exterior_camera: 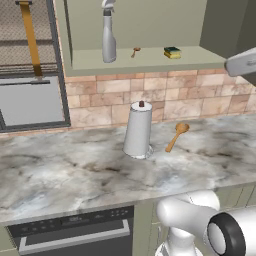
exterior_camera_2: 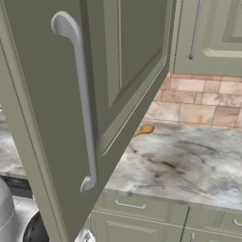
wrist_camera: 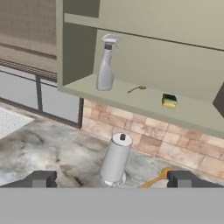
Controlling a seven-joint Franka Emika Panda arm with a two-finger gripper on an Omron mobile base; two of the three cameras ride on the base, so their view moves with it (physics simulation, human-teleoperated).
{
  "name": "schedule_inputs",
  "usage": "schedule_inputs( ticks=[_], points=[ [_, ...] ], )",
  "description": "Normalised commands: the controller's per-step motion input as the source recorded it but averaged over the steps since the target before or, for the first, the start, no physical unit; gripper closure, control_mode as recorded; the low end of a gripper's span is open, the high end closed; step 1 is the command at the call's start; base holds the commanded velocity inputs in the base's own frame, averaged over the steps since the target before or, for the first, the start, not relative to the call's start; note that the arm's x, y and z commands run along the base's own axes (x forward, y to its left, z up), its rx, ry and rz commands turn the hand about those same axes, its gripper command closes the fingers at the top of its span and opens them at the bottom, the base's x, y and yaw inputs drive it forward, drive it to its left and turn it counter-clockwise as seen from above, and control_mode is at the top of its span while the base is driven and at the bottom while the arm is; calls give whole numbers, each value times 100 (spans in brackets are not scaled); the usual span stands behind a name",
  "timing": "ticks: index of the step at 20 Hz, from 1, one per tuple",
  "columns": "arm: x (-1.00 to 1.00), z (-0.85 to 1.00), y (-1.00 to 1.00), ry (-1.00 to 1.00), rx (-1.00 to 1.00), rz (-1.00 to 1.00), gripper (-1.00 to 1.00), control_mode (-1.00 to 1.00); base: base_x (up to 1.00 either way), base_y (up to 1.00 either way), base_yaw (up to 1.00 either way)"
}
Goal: Pick the spray and sponge from the cabinet and place them on the counter.
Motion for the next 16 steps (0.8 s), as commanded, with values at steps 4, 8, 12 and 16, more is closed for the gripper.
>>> schedule_inputs(
  ticks=[4,8,12,16],
  points=[
    [58,-10,-3,1,0,-18,-100,-100,0,0,0],
    [53,-8,-3,1,0,-12,-100,-100,0,0,0],
    [56,-7,-7,0,0,-1,-100,-100,0,0,0],
    [62,-10,-14,0,0,0,-100,-100,0,0,0]
  ],
)
